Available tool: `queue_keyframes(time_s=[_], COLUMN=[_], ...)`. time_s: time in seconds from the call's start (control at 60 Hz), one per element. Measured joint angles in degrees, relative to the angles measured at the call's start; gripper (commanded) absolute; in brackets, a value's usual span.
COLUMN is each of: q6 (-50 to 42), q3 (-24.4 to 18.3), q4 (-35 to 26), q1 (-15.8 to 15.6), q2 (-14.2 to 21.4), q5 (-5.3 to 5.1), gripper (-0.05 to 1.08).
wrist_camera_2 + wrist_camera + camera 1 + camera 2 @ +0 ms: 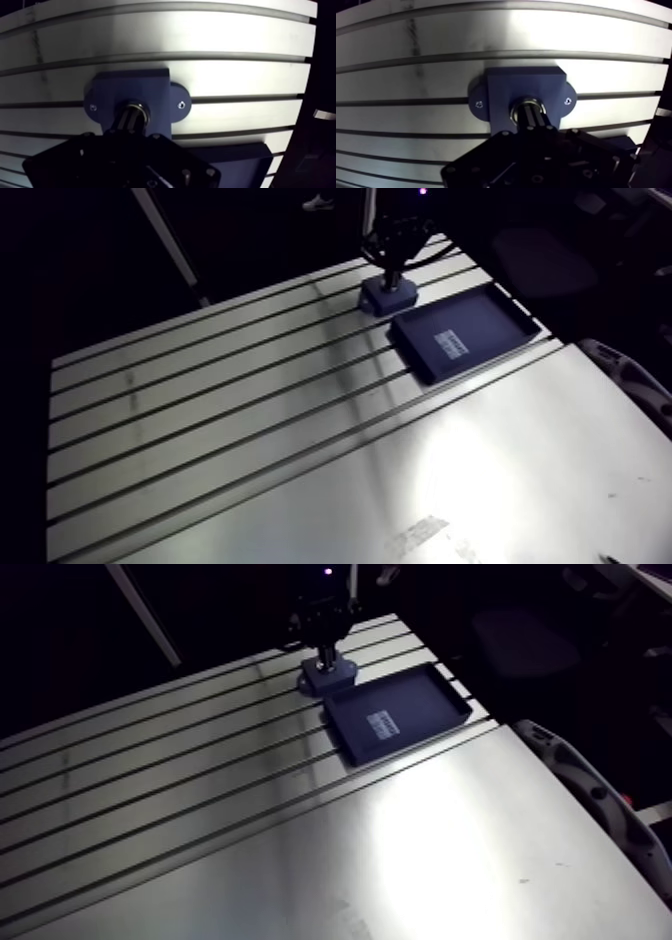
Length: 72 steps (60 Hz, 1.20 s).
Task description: Pick up the bearing and press it into the housing until flush.
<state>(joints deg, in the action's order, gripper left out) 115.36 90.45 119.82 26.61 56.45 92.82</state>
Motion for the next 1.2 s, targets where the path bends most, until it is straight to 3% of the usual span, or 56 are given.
queue_keyframes(time_s=[1.2], q6=[0.41], q3=[0.12], q4=[0.11], q1=[-0.07], q2=[-0.57], q5=[0.04], gripper=[1.08])
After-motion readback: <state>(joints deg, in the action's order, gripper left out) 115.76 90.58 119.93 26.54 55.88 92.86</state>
